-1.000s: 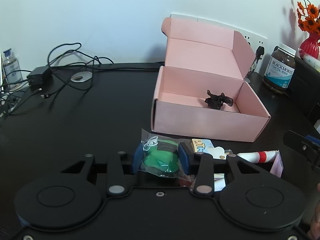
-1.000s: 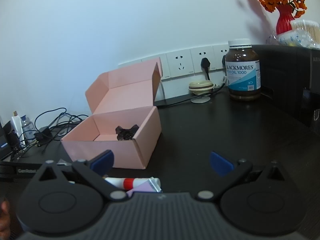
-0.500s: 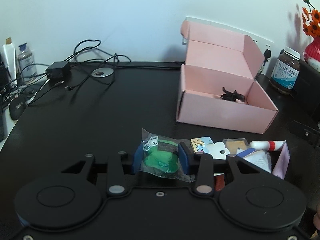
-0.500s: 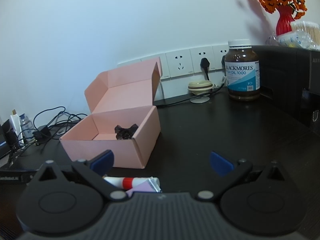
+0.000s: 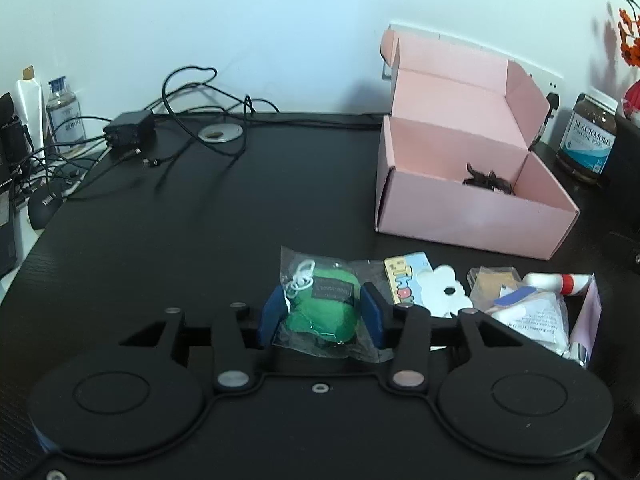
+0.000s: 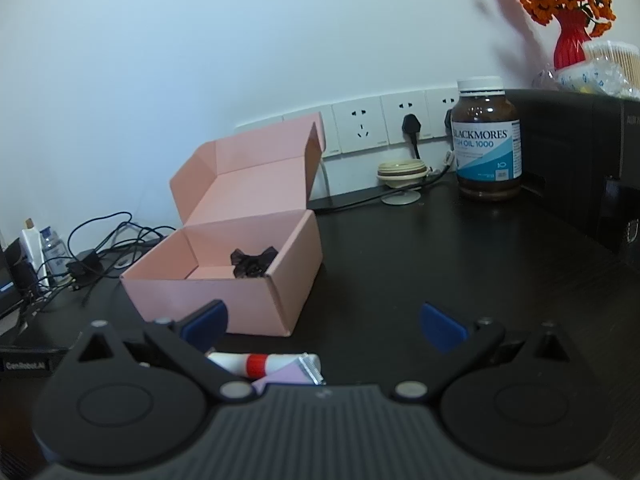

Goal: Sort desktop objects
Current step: 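Lift the bagged frog toy with the left gripper toward the pink box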

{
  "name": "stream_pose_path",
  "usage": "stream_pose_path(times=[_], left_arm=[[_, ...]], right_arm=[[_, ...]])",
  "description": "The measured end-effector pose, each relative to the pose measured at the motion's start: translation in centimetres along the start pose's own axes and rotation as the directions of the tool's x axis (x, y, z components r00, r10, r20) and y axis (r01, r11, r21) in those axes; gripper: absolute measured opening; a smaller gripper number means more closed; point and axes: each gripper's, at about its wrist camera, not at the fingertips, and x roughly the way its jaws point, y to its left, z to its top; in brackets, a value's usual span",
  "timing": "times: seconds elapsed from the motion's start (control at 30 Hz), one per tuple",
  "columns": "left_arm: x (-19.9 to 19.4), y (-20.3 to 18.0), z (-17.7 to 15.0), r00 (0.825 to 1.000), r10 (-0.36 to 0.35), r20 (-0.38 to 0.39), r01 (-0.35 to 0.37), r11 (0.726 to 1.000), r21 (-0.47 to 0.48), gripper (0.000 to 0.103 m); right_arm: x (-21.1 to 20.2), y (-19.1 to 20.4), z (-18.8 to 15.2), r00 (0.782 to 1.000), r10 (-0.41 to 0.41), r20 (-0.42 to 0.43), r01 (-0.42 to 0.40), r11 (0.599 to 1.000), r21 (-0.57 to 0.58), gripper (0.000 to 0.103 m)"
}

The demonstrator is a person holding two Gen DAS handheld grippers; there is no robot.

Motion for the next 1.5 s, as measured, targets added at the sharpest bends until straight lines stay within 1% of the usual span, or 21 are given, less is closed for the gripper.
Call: stream_pose_path(times=[0.07,0.13,0.17,0.3,0.4,0.57,0.87,1.1,1.3,1.5], left_arm=[[0.3,-0.2,-0.1,1.0,0.009,0.001,-0.009,1.0,0.012,0.048],[0.4,-0.5,-0.2,1.0,0.017,0.006,-0.017,1.0,0.026,0.048],[0.4,-0.6,-0.1,1.0,0.017,0.008,-0.017,0.999,0.03,0.044],[0.1,-1.1,-0.2,0.999,0.026,0.028,-0.028,0.998,0.056,0.039],[-0.2,-1.3,-0.2,0.999,0.03,0.045,-0.032,0.998,0.06,0.038],[-1.0,-1.5,0.1,0.994,0.043,0.1,-0.05,0.996,0.069,0.038],[-2.8,-2.8,1.4,0.98,0.027,0.196,-0.047,0.994,0.098,0.038],[-2.9,-4.0,2.9,0.973,-0.009,0.231,-0.019,0.992,0.121,0.037],[-3.0,-4.5,4.0,0.966,-0.041,0.257,0.01,0.993,0.119,0.037],[-2.5,-4.7,4.4,0.961,-0.052,0.272,0.018,0.992,0.124,0.037]], right_arm=[[0.0,-0.1,0.0,1.0,0.003,0.0,-0.003,1.0,0.003,0.102],[0.0,-0.1,0.0,1.0,0.006,0.0,-0.006,1.0,0.006,0.102],[0.0,-0.2,0.0,1.0,0.006,-0.001,-0.006,1.0,0.008,0.102],[0.0,-0.2,0.0,1.0,0.008,-0.004,-0.008,1.0,0.011,0.102],[0.1,-0.2,0.0,1.0,0.008,-0.005,-0.008,1.0,0.011,0.102],[0.0,-0.1,0.0,1.0,0.004,-0.003,-0.004,1.0,0.008,0.102],[0.0,-0.2,0.0,1.0,0.004,-0.001,-0.004,1.0,0.012,0.102],[-0.1,-0.3,0.0,1.0,0.005,-0.001,-0.005,1.0,0.019,0.102],[-0.1,-0.4,0.1,1.0,0.008,-0.002,-0.008,1.0,0.023,0.102],[-0.1,-0.4,0.1,1.0,0.008,0.0,-0.008,1.0,0.023,0.102]])
